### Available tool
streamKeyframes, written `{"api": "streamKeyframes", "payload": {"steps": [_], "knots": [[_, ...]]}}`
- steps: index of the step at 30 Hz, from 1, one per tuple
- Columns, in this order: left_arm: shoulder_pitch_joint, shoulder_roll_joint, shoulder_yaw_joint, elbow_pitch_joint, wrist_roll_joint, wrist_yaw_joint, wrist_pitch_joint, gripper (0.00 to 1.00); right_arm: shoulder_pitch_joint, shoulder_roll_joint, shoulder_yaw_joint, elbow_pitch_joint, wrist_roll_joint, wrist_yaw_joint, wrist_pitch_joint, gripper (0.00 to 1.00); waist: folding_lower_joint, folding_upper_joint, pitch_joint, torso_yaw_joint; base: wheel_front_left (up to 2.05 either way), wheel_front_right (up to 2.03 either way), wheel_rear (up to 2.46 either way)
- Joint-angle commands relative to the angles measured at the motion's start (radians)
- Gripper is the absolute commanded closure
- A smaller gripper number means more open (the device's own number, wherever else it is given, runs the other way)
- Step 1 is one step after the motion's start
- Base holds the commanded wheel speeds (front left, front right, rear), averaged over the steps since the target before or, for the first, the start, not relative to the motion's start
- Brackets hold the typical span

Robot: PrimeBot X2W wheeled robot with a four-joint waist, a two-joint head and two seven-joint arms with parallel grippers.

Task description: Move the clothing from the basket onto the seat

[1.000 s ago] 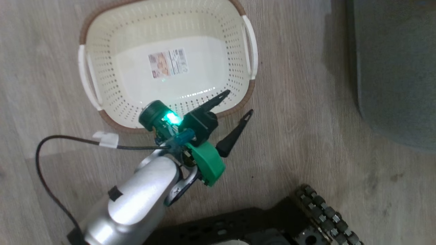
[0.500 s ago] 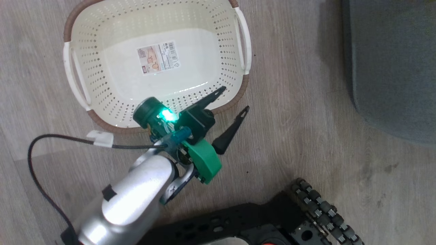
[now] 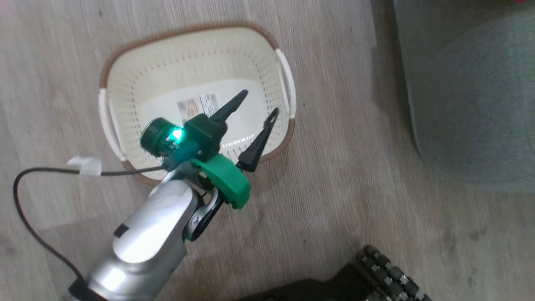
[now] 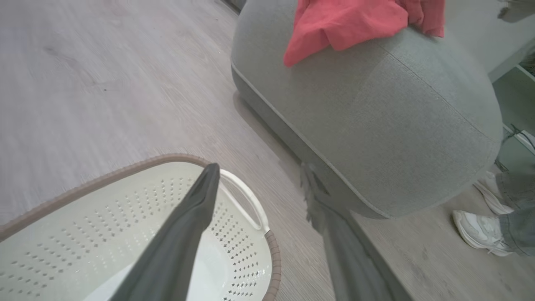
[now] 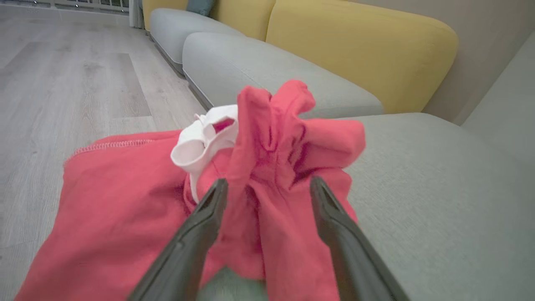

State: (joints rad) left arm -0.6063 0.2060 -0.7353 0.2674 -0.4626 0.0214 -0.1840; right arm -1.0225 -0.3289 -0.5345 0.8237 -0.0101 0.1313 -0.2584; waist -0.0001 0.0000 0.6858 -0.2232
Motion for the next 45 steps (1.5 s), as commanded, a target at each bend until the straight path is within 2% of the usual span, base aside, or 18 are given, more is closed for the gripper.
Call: {"api": "streamKeyframes", "payload": {"steps": [1,7,10,16,20,24,28,38,45], "knots": [[0.028,0.0,0.039,-0.007,-0.014,0.005,-0.022,0.0,0.075,-0.033,0.044,-0.077,0.036,-0.001,-0.003,0.0,0.0001,0.0,-0.091,0.013,0.0,0.0,0.0],[0.074,-0.005,0.103,0.05,-0.061,0.014,-0.062,0.0,0.275,-0.005,0.132,-0.247,0.148,-0.001,-0.003,0.0,0.0001,0.0,-0.215,0.03,0.0,0.0,0.0],[0.115,-0.019,0.177,0.088,-0.088,0.022,-0.076,0.0,0.448,0.021,0.176,-0.382,0.22,-0.001,-0.003,0.0,0.0001,0.0,-0.325,0.075,0.0,0.0,0.0],[0.222,-0.021,0.349,0.091,-0.067,0.032,-0.077,0.0,0.671,0.098,0.265,-0.533,0.212,-0.001,-0.003,0.0,0.0001,0.0,-0.463,0.122,0.0,0.0,0.0],[0.296,-0.029,0.455,0.099,-0.034,0.026,-0.078,0.0,0.781,0.157,0.356,-0.609,0.155,-0.001,-0.003,0.0,0.0001,0.0,-0.542,0.149,0.0,0.0,0.0],[0.361,-0.042,0.542,0.104,0.015,0.02,-0.078,0.0,0.876,0.212,0.428,-0.638,0.113,-0.001,-0.003,0.0,0.0001,0.0,-0.607,0.166,0.0,0.0,0.0],[0.416,-0.057,0.598,0.106,0.062,0.001,-0.078,0.0,0.949,0.247,0.453,-0.642,0.081,-0.001,-0.003,0.0,0.0001,0.0,-0.656,0.176,0.0,0.0,0.0],[0.446,-0.094,0.676,0.096,0.156,-0.04,-0.078,0.0,0.973,0.272,0.413,-0.627,0.045,-0.001,-0.003,0.0,0.0001,0.0,-0.68,0.174,0.0,0.0,0.0],[0.449,-0.118,0.709,0.083,0.193,-0.063,-0.078,0.0,0.968,0.275,0.425,-0.624,0.037,-0.001,-0.003,0.0,0.0001,0.0,-0.684,0.176,0.0,0.0,0.0]]}}
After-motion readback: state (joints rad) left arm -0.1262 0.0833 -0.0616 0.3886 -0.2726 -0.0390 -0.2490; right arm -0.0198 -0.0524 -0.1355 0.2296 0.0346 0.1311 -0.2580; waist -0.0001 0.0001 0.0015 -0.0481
